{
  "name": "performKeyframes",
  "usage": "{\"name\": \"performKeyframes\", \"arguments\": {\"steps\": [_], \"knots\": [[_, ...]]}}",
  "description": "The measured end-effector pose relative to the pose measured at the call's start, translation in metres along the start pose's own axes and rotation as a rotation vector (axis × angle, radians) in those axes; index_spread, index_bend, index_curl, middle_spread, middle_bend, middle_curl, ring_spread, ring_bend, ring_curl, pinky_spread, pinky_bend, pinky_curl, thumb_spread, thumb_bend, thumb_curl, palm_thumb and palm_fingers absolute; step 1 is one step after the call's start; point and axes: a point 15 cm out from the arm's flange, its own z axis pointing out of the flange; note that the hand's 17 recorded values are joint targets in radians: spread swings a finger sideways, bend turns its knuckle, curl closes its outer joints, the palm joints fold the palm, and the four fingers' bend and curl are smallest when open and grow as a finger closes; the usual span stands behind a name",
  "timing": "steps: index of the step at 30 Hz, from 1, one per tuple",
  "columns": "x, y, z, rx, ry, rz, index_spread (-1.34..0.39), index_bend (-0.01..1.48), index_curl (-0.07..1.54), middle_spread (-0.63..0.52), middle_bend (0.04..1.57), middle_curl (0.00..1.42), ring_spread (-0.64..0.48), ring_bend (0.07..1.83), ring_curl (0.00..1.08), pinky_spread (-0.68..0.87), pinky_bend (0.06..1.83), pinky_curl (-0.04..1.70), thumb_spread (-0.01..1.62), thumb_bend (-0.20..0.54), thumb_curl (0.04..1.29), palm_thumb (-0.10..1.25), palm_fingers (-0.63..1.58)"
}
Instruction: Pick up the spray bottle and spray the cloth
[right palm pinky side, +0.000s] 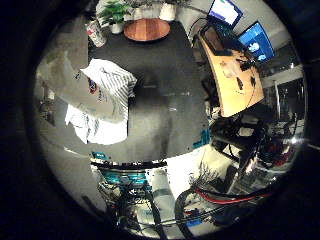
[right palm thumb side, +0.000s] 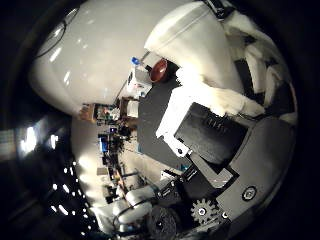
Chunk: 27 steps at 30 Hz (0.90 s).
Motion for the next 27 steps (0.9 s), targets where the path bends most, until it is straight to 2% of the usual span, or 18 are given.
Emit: {"name": "performKeyframes", "arguments": {"steps": [7,13,27], "knots": [[-0.044,-0.019,-0.028,0.077,-0.026,-0.06,-0.29,1.13,0.66,-0.2,1.33,0.68,-0.22,1.43,0.57,-0.35,1.27,0.6,0.68,-0.018,0.99,0.96,1.23],[-0.102,-0.04,-0.035,0.204,-0.08,-0.135,-0.29,1.13,0.66,-0.2,1.33,0.68,-0.22,1.43,0.57,-0.35,1.27,0.6,0.68,-0.018,0.99,0.96,1.23],[-0.225,-0.069,-0.003,0.419,-0.245,-0.263,-0.29,1.13,0.66,-0.2,1.32,0.68,-0.22,1.43,0.57,-0.36,1.27,0.59,0.72,-0.017,0.99,0.94,1.23]]}}
